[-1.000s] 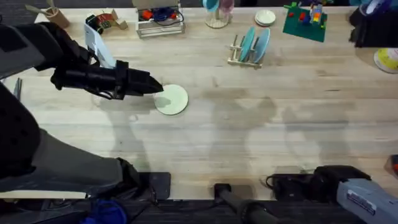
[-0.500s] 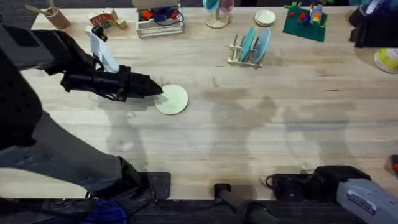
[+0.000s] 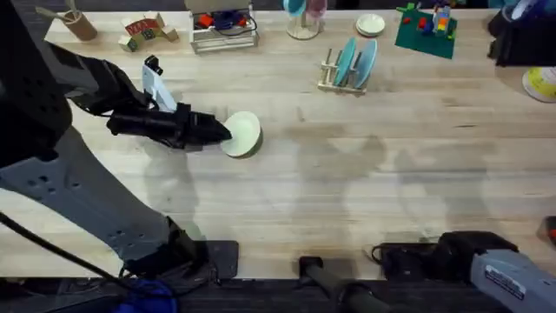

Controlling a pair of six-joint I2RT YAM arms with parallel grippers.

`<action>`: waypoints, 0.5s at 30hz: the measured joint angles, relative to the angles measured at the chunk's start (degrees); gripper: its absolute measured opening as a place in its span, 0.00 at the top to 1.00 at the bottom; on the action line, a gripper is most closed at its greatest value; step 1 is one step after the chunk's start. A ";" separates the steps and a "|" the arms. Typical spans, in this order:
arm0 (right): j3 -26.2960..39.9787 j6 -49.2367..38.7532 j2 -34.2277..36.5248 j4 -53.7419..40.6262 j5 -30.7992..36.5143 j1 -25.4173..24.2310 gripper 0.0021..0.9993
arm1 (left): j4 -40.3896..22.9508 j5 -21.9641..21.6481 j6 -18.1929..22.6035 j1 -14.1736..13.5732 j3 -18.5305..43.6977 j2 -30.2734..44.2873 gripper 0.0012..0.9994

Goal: Pick up the plates from the table one by one and place each into a slot on the dish rack.

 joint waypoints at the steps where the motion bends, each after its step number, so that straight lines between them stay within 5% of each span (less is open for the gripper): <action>1: 0.00 0.02 0.00 0.00 0.00 0.00 0.01 | 0.02 0.08 0.06 0.00 0.00 0.04 0.96; 15: 0.00 1.26 0.00 -0.77 0.00 0.00 0.00 | 0.22 0.70 0.26 0.04 0.07 0.20 0.96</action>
